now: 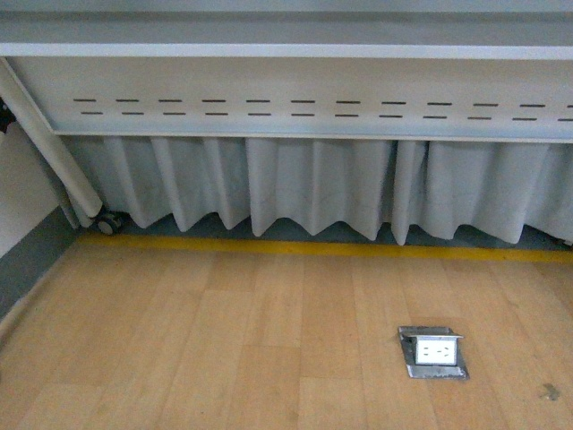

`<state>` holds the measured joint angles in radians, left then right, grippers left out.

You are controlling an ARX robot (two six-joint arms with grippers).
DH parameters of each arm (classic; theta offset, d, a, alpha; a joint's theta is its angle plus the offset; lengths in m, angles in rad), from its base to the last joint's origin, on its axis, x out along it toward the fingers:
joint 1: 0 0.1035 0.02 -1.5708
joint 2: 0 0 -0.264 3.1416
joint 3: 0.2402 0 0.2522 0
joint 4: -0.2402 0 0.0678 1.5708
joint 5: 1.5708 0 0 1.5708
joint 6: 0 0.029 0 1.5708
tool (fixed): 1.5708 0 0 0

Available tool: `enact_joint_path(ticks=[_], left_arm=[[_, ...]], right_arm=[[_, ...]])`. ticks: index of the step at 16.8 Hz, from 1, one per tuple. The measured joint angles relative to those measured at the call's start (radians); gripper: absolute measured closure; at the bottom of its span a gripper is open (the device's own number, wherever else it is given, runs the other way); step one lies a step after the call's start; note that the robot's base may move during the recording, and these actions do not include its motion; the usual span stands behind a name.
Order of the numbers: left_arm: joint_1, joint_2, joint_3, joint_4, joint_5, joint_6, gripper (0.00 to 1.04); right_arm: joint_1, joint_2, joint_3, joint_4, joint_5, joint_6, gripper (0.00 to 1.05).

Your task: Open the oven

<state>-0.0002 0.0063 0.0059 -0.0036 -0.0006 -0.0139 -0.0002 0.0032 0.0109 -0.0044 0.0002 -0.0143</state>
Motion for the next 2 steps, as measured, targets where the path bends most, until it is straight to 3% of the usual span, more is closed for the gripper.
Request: enact_joint_path(ticks=[2], left_arm=[[0.000, 0.000, 0.000, 0.000, 0.000, 0.000, 0.07]], right_arm=[[0.000, 0.000, 0.000, 0.000, 0.000, 0.000, 0.06]])
